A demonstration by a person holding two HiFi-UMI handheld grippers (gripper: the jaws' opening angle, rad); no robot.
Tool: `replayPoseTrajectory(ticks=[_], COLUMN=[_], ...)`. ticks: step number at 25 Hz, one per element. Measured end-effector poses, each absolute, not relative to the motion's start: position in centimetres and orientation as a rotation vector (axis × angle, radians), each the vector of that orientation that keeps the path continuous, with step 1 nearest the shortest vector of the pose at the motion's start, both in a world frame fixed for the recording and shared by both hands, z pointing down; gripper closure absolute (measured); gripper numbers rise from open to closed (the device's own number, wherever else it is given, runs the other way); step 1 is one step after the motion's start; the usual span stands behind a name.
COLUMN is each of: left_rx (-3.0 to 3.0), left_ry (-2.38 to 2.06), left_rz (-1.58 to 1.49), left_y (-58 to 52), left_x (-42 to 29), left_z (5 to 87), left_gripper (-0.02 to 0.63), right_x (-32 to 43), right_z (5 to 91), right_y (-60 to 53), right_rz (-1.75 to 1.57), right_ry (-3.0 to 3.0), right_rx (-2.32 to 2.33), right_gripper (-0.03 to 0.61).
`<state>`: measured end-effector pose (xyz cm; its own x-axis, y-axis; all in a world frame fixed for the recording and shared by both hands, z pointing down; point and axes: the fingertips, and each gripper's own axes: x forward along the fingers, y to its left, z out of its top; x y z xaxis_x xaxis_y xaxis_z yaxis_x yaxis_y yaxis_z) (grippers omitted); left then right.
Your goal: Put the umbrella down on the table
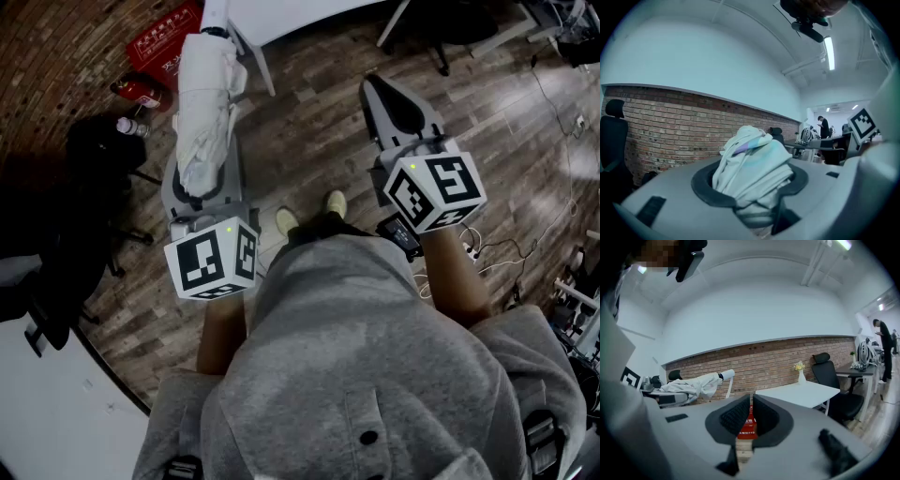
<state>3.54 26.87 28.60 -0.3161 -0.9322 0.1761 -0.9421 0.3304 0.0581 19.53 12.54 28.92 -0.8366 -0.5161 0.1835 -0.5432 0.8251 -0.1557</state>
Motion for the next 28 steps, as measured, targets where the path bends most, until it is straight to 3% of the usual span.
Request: replayPoseTrajectory(ticks=[28], left_rx=[1.769], left_ry=[-2.41], left_rz=[0.067], left_y=[34.6], left_x=[-1.5], left_z=[28.2], left_gripper=[0.38], right_x=[13.6], right_z=[27.5], right_y=[20.9], right_rz=[0.237], right_ry=[-2.888], right_rx=[0.813], right_gripper=[0.543])
